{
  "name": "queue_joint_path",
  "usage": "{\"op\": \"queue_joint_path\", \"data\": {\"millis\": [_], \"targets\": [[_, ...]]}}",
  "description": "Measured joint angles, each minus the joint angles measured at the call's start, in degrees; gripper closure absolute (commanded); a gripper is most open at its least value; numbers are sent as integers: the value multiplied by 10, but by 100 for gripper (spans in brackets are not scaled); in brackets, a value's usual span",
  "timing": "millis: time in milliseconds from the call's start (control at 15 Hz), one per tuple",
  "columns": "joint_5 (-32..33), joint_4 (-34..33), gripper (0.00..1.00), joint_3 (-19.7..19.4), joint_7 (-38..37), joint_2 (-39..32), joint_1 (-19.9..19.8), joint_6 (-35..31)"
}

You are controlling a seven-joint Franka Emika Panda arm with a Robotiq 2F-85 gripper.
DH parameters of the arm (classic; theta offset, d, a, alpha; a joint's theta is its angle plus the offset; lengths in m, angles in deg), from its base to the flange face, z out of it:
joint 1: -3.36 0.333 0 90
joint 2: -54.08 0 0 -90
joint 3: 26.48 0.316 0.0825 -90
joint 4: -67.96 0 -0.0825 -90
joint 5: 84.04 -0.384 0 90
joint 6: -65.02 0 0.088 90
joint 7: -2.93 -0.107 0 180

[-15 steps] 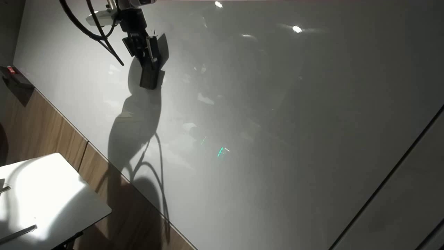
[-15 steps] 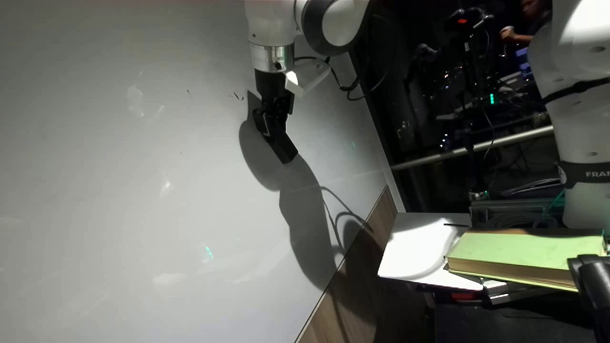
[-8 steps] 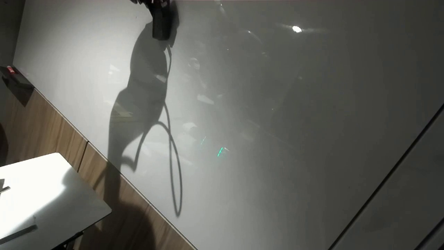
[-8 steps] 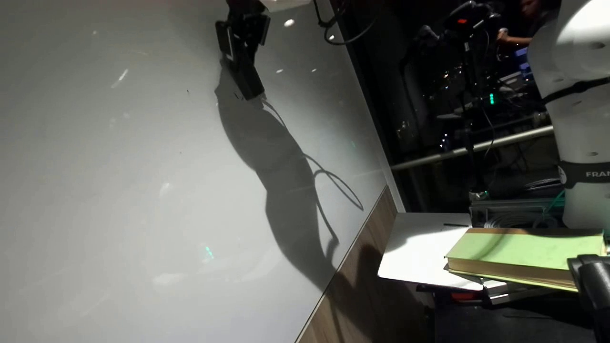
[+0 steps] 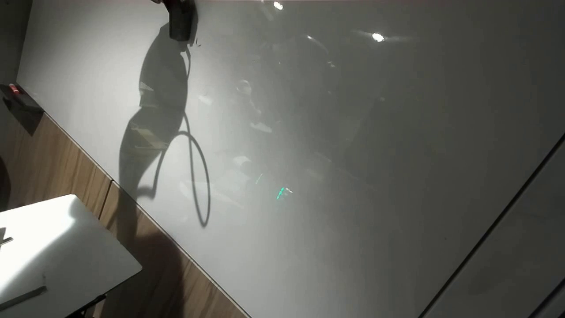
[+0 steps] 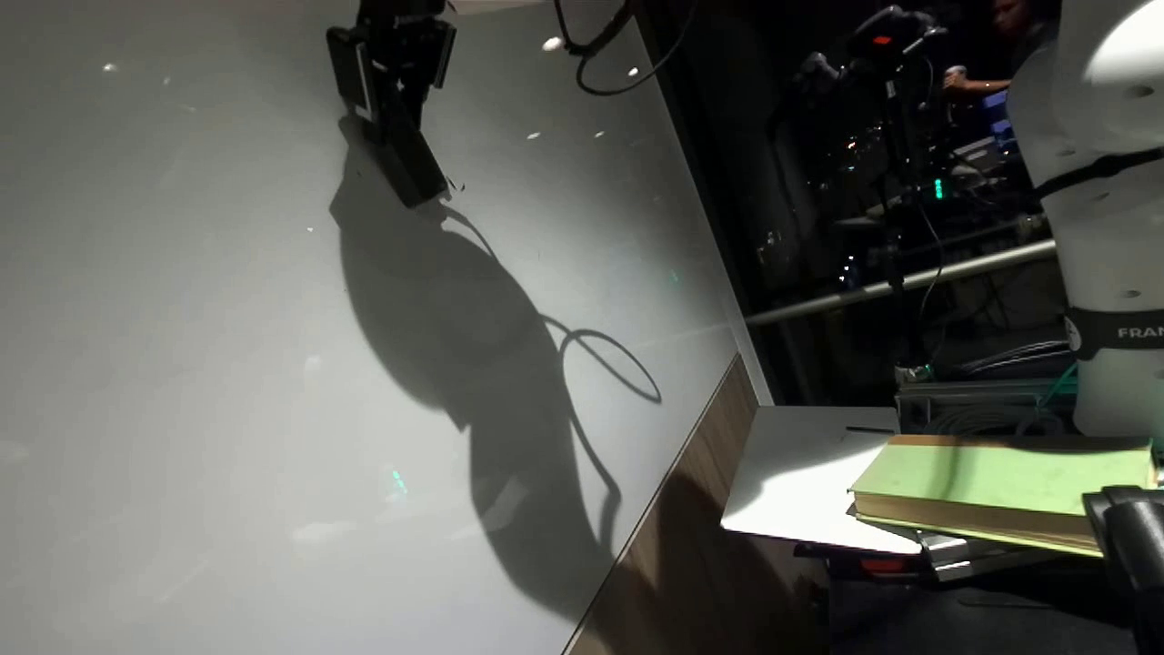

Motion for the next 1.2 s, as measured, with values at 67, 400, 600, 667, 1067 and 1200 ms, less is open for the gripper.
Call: {"op": "queue_joint_path", "data": {"millis": [67, 400, 600, 667, 1067, 1200], "targets": [[13, -1, 70, 1, -7, -11, 0, -1], [30, -2, 70, -7, -17, -25, 4, 1], [30, 3, 70, -18, -17, -22, 7, 0], [29, 7, 70, -23, -17, -18, 8, 0], [30, 54, 70, -81, -11, 19, 0, 0], [30, 71, 70, -101, -5, 27, -9, -2]]}}
